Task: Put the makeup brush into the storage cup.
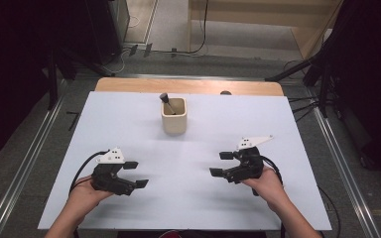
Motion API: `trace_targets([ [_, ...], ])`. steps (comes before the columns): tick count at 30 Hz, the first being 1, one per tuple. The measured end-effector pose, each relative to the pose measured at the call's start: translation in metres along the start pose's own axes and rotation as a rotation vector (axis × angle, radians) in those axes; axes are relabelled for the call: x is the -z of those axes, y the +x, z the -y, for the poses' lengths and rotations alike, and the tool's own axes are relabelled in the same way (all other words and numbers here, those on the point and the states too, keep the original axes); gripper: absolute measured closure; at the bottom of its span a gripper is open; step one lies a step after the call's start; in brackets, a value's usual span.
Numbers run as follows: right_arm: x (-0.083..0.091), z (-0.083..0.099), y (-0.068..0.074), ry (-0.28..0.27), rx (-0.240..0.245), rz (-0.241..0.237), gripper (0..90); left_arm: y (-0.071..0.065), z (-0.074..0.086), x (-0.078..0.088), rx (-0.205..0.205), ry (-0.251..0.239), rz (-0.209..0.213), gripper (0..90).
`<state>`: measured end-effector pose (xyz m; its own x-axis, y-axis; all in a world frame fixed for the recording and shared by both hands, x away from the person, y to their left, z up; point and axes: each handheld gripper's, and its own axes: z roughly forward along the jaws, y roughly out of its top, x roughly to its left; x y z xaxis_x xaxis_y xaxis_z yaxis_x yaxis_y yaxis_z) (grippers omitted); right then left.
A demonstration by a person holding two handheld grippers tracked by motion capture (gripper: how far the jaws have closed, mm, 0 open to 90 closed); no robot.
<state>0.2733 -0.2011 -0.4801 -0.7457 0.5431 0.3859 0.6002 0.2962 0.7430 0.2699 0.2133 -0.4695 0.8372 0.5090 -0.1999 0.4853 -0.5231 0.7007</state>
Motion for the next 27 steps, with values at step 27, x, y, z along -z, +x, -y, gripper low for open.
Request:
trace_targets([
  [27,0.044,0.031,-0.010,-0.022,-0.032,0.072,18.5,0.002,0.002,0.003,0.001,0.002,-0.001,23.4],
])
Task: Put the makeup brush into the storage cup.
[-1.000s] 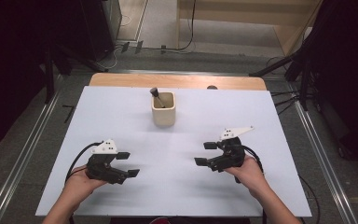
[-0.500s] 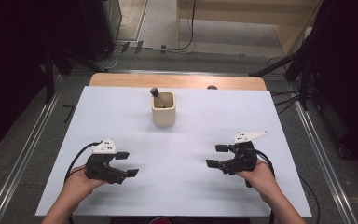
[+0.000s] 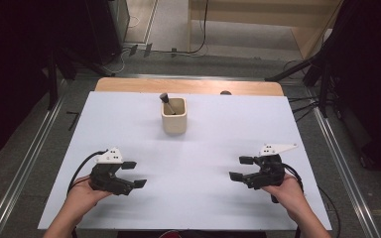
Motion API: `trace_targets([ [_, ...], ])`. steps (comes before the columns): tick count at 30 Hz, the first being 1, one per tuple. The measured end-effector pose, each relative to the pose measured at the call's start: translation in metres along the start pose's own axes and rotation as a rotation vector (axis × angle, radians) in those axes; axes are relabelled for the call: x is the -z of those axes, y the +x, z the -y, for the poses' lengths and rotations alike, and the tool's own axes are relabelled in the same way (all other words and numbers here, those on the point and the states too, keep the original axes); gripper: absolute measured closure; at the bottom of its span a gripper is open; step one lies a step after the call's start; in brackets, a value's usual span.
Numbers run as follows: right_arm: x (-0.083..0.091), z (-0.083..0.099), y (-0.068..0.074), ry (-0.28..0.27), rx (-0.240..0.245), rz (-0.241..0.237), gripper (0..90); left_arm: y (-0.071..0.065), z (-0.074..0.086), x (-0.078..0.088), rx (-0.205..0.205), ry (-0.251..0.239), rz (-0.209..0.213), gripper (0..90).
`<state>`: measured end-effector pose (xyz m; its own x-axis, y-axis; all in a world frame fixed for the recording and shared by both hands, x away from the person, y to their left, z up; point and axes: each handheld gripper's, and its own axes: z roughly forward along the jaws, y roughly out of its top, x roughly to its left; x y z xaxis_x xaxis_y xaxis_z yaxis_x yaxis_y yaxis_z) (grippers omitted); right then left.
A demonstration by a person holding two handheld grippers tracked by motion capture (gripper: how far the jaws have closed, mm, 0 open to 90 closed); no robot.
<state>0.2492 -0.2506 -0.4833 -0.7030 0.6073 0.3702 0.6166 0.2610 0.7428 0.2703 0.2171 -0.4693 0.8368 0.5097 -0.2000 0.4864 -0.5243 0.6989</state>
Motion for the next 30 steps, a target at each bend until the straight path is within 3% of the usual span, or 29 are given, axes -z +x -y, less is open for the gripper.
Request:
trace_targets([
  [4,0.0057,0.0005,-0.0006,-0.004,0.038,0.013,18.6,0.0002,-0.0011,-0.0003,0.000,-0.008,-0.015,23.6],
  [9,0.0061,0.0012,-0.0034,0.004,0.024,0.029,18.7,0.0009,-0.0008,-0.0003,-0.001,-0.011,-0.018,23.7],
  [30,-0.0005,0.0001,-0.0018,0.024,0.047,0.034,18.8,0.0004,-0.0016,-0.0044,-0.003,0.008,0.005,23.6],
])
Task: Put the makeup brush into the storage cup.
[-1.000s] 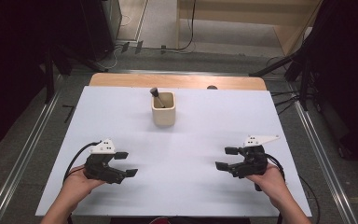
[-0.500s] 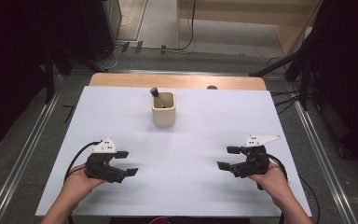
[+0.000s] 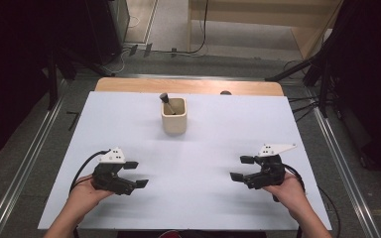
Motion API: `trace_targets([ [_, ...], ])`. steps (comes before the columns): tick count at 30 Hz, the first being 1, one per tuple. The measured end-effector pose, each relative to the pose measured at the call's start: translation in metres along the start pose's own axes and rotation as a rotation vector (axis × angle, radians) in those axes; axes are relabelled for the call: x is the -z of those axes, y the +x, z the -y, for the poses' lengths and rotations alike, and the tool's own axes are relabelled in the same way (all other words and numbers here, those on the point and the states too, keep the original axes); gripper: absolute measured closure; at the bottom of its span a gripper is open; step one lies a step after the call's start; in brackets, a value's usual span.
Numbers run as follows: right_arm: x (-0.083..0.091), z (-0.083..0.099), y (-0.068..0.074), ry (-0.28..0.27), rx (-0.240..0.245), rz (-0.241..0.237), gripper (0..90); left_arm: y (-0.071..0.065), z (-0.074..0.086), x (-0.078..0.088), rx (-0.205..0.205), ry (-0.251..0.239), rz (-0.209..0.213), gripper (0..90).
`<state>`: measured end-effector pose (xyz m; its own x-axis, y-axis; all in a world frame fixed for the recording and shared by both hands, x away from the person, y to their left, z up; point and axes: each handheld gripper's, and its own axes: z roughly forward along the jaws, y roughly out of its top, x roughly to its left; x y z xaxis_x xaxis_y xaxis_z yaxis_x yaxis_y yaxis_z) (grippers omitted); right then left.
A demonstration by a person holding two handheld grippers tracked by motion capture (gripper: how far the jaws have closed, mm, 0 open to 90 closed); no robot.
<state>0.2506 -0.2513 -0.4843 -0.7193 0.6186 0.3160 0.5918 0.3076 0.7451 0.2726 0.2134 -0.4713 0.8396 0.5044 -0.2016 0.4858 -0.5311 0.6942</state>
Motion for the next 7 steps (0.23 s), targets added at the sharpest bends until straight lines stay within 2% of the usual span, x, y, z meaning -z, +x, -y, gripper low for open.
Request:
trace_targets([
  [7,-0.0011,0.0003,-0.0002,0.007,-0.008,-0.007,19.0,0.0009,0.0005,-0.0005,0.006,-0.006,-0.007,23.2],
])
